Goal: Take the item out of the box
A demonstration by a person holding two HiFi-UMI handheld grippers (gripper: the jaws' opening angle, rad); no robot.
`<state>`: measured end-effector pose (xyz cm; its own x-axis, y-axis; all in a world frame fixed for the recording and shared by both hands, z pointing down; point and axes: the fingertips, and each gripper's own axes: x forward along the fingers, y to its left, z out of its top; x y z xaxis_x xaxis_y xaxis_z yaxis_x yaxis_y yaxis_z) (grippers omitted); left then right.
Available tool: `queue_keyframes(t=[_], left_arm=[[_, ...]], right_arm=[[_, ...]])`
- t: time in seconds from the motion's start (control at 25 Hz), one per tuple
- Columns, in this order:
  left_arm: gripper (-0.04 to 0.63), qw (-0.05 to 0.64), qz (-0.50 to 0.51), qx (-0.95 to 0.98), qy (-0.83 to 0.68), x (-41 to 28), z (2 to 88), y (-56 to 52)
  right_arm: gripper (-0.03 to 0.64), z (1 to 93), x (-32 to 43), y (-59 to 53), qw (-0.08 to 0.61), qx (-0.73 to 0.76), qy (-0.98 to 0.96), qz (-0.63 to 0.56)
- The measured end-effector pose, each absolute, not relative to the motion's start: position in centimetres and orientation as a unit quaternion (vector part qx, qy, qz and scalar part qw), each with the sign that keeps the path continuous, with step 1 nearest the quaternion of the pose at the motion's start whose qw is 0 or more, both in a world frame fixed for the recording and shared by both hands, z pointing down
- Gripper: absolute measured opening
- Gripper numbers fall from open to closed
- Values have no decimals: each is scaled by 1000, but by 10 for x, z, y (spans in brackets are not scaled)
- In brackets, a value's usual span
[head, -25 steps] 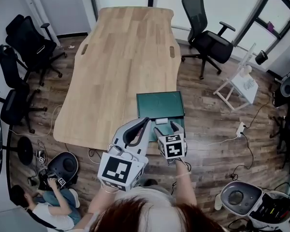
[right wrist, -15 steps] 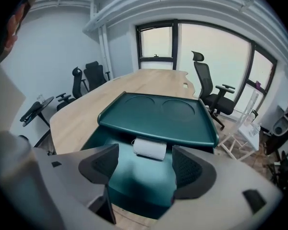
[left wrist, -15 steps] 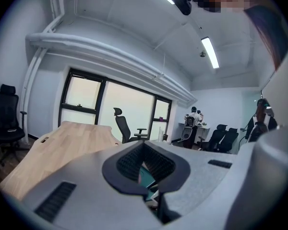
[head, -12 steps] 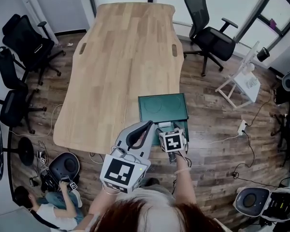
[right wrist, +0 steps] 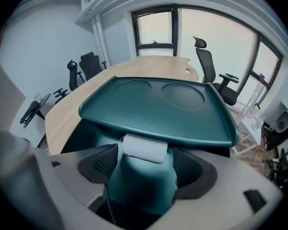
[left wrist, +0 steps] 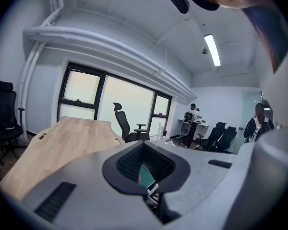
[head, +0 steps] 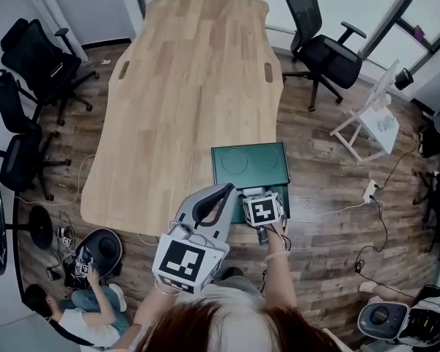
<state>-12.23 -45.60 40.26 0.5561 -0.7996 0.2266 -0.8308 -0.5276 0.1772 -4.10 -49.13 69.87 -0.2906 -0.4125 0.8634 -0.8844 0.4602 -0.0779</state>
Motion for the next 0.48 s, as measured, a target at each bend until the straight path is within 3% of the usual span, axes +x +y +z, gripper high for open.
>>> queue_keyframes(t=[0.48], left_arm=[[8,154,73,862,-477,-127,412,-468]], right_arm=[[348,712,-39,-499,404,461,-729,304]])
